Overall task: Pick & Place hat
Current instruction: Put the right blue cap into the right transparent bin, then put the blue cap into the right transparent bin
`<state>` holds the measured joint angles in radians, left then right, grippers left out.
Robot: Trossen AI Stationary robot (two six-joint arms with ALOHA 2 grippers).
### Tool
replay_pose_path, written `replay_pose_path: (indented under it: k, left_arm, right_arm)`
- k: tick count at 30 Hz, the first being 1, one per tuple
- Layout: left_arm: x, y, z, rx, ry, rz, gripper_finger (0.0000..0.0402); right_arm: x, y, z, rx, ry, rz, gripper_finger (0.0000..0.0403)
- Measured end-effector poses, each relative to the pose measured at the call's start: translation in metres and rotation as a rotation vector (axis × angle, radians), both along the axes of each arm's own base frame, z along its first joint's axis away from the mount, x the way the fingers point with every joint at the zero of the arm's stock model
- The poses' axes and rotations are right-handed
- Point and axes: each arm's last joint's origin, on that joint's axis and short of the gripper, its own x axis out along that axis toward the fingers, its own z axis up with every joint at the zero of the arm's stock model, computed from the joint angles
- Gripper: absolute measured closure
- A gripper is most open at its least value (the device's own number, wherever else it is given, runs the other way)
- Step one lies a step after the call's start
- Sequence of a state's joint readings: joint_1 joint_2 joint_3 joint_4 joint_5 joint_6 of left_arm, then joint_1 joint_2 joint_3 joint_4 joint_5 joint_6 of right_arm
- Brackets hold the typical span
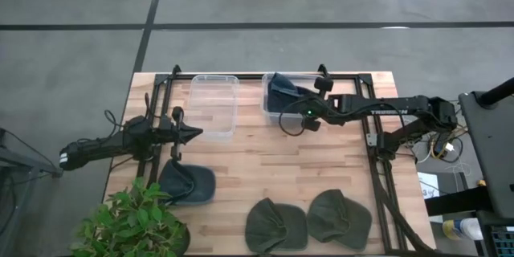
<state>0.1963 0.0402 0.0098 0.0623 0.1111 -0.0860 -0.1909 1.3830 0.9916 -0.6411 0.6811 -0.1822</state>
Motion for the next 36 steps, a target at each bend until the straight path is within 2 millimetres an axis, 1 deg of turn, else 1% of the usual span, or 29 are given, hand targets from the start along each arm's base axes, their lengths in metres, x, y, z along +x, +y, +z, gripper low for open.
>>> replay_pose_path:
  k: [4, 7, 10, 19, 23, 26, 30, 34, 36]
  left_arm:
    - [0.0, 0.0, 0.0, 0.0, 0.0, 0.0, 0.0402]
    - [0.0, 0.0, 0.0, 0.0, 0.0, 0.001, 0.0402]
    - [0.0, 0.0, 0.0, 0.0, 0.0, 0.001, 0.0402]
    - [0.0, 0.0, 0.0, 0.0, 0.0, 0.001, 0.0402]
    - [0.0, 0.0, 0.0, 0.0, 0.0, 0.001, 0.0402]
    - [0.0, 0.0, 0.0, 0.0, 0.0, 0.0, 0.0402]
    - [0.0, 0.0, 0.0, 0.0, 0.0, 0.0, 0.0402]
    - [0.0, 0.0, 0.0, 0.0, 0.0, 0.0, 0.0402]
    - [0.0, 0.0, 0.0, 0.0, 0.0, 0.0, 0.0402]
  right_arm:
    - [-0.001, -0.001, 0.0, 0.005, -0.005, -0.012, 0.0387]
    - [-0.002, -0.001, 0.0, 0.007, -0.004, -0.016, 0.0372]
    - [-0.003, -0.001, 0.003, 0.002, -0.021, -0.021, 0.0347]
    - [-0.007, -0.001, 0.009, -0.043, -0.04, -0.051, 0.0254]
    - [-0.011, 0.0, 0.018, -0.072, -0.065, -0.058, 0.0225]
    - [-0.015, 0.001, 0.028, -0.079, -0.103, -0.058, 0.0212]
    - [-0.022, 0.003, 0.045, -0.088, -0.176, -0.059, 0.0205]
    - [-0.032, 0.012, 0.06, -0.079, -0.271, -0.053, 0.0204]
    - [-0.038, 0.017, 0.066, -0.045, -0.314, -0.027, 0.0204]
